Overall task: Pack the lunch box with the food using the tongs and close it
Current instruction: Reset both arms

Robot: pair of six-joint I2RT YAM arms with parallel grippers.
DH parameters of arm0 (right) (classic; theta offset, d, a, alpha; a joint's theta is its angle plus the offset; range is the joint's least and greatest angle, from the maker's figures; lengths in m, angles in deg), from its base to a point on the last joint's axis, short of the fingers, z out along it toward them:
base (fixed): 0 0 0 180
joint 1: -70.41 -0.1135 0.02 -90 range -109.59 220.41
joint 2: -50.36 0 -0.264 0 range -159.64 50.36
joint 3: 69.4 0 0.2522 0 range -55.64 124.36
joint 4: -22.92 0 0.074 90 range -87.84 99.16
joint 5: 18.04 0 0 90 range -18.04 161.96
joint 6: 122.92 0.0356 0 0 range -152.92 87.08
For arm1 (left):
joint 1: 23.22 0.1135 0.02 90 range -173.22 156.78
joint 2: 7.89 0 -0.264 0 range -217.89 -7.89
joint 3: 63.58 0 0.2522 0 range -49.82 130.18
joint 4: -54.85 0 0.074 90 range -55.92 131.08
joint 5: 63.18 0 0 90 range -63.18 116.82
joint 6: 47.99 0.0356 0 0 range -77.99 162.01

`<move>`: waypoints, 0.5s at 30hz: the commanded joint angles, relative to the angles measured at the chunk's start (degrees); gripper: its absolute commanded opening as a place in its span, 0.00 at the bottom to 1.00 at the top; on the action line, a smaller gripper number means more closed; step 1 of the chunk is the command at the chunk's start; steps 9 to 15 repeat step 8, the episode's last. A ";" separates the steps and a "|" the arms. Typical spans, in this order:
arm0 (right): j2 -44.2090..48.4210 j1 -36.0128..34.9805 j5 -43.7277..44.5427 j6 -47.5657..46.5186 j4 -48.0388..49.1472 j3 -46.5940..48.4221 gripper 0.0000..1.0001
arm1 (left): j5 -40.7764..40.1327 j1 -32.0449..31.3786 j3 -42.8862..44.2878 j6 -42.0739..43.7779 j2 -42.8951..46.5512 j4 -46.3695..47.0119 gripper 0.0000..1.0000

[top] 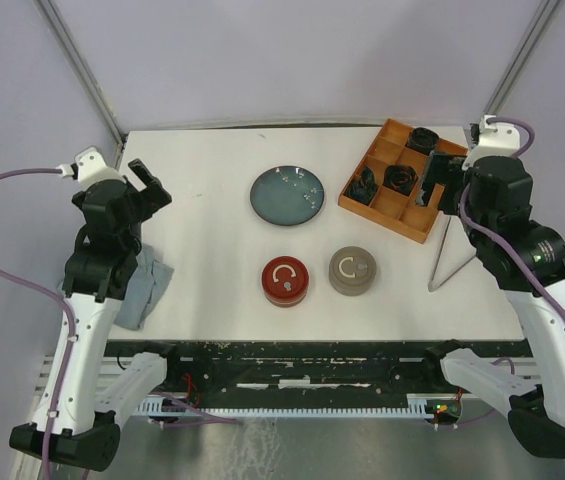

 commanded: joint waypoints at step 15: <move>-0.22 -0.10 2.95 -2.43 0.41 2.72 0.99 | -0.50 0.03 3.72 3.06 -0.65 1.09 0.99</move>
